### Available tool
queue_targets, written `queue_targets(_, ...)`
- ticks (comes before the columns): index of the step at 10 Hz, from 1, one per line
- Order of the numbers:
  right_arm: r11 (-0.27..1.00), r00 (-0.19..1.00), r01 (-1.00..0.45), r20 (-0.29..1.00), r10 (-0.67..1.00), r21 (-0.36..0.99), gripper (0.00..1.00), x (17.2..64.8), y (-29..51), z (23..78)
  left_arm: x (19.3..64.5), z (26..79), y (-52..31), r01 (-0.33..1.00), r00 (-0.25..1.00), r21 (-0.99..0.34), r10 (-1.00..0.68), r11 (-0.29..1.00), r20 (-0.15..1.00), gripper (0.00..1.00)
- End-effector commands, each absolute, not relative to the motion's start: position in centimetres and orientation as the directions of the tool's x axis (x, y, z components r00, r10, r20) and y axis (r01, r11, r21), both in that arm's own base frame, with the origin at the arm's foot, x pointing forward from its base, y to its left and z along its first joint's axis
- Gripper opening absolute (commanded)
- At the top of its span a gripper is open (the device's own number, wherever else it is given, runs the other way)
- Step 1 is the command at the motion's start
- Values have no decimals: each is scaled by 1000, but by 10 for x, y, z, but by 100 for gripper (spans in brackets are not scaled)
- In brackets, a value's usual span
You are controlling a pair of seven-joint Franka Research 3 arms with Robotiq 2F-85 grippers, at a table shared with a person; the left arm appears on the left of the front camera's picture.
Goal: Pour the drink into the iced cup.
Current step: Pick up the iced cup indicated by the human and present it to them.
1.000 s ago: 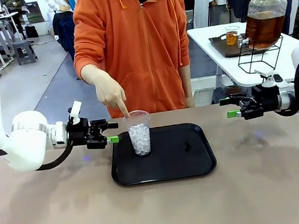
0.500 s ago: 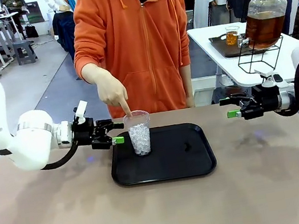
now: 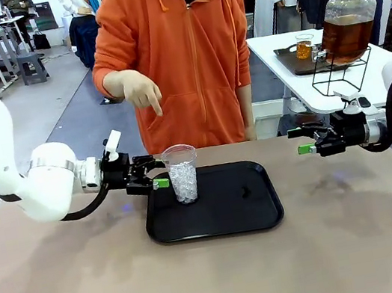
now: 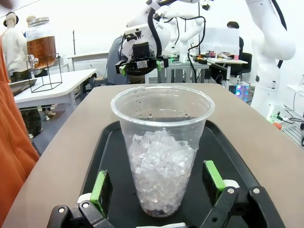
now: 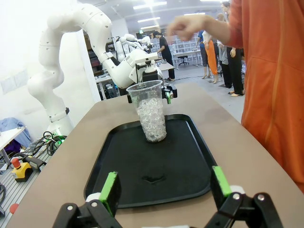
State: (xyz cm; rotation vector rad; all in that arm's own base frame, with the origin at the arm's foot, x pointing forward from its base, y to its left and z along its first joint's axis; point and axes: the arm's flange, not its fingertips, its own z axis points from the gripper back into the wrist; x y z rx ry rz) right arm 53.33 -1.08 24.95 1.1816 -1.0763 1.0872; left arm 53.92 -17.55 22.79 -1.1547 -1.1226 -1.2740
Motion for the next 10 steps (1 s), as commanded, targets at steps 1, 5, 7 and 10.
queue_targets(1, 64, 150, -987, 987, 62, 146, 100, 534, -9, 252, 541, 231, -184, 1000, 8, -11, -99, -22, 995, 100)
queue_targets(5, 64, 150, -987, 987, 62, 146, 100, 534, -9, 252, 540, 231, -196, 999, 1, -6, -107, -44, 994, 100)
queue_targets(7, 64, 150, -987, 987, 62, 146, 100, 534, -9, 252, 538, 231, -202, 998, 0, -7, -110, -60, 994, 100)
queue_targets(10, 64, 150, -987, 987, 62, 146, 100, 534, -9, 252, 537, 231, -213, 998, 1, -9, -116, -67, 993, 100)
